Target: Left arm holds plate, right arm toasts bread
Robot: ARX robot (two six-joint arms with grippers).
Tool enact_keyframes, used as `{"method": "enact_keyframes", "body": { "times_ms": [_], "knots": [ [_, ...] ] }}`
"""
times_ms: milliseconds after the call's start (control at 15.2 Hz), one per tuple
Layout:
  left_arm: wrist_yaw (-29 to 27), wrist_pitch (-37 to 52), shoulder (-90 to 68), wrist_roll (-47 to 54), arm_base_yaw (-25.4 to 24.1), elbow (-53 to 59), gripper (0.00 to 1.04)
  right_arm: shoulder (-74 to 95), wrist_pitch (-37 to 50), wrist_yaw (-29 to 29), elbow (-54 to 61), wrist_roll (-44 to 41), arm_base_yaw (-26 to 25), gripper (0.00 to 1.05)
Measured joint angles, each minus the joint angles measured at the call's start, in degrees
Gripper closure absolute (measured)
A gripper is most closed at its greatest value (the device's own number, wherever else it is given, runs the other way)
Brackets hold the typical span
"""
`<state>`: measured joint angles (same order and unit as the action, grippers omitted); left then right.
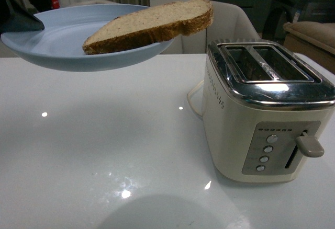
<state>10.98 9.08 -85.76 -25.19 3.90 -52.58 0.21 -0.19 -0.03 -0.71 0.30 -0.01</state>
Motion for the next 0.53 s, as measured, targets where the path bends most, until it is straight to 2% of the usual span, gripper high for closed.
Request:
{"method": "enact_keyframes", "body": {
  "times_ms": [526],
  "knots": [
    [1.07,0.72,-0.17,0.13,-0.11,-0.02,1.02,0.00,0.00,0.00,0.00,0.02,0.00,0.06]
  ]
}}
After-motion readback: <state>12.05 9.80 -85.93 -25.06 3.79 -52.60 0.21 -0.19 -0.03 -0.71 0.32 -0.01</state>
